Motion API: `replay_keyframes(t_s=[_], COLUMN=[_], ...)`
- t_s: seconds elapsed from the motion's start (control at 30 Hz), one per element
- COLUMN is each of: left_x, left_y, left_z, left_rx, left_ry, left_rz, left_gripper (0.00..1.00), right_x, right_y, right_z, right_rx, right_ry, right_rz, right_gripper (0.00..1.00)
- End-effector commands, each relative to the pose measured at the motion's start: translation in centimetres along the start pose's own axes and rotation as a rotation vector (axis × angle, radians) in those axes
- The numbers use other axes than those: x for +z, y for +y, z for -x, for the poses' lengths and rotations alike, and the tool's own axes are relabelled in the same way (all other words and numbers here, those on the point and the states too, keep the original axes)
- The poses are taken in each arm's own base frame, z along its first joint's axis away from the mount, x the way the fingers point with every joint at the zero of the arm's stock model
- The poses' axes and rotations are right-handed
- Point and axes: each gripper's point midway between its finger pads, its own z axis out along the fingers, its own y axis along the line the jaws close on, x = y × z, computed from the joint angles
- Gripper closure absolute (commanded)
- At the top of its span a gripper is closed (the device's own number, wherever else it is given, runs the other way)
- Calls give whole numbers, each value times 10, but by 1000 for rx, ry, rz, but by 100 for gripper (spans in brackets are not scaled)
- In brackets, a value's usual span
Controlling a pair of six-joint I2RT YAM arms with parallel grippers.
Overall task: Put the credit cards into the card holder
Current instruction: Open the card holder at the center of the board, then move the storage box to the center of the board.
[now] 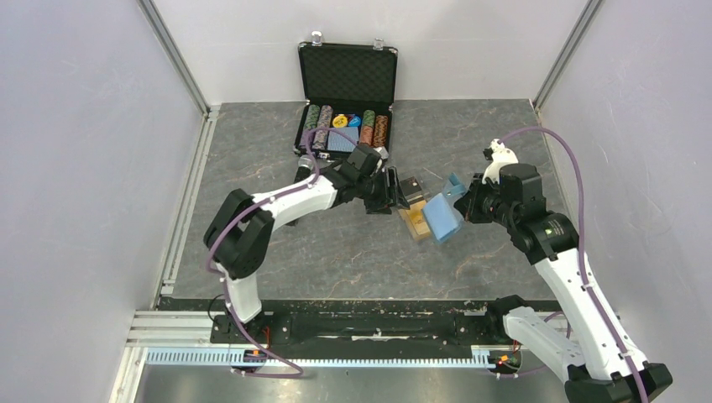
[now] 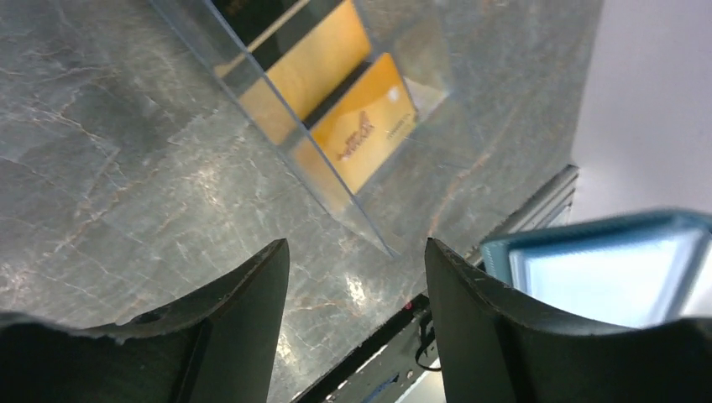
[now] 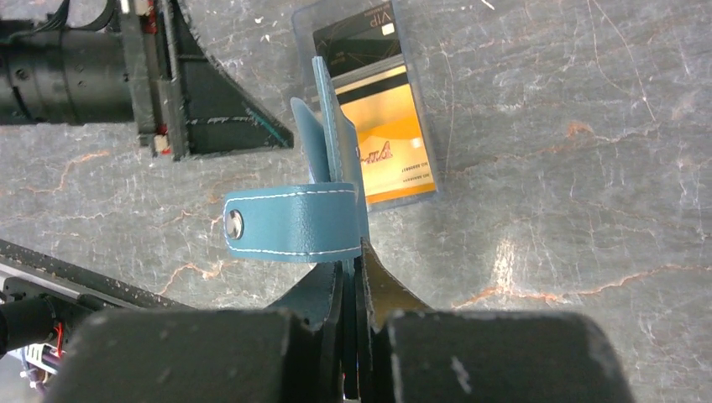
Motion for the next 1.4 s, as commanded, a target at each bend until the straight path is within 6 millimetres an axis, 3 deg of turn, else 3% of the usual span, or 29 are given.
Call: replay_keyframes(t_s=[0.0,0.37,0.6,0.77,0.93,1.07,1.37], left_x=[17,53,56,41,22,4,-51], left_y=[18,22,42,50,53,57,88], left_z=[9,17,12,14,16,14,-3], left_rx=[13,15,70,155,260,376,688], left_ry=[2,49,97,99,110,158,319], left_rz=[102,129,207,262,294,315,408], left_gripper=[35,42,67,85,95,98,98], right_x=[-6,-5,-4,-1,3,6,21], right_y=[0,1,1,0,-1,1,8], right_z=[5,-5,-9,-13,-17,-17,-32], right_rx=[-29,-44,-48,-50,-52,-50,-20], right_ry=[2,43,59,75,92,100,138], right_rz=[-8,13,14,14,15,29,91], right_gripper=[100,100,100,100,100,100,100])
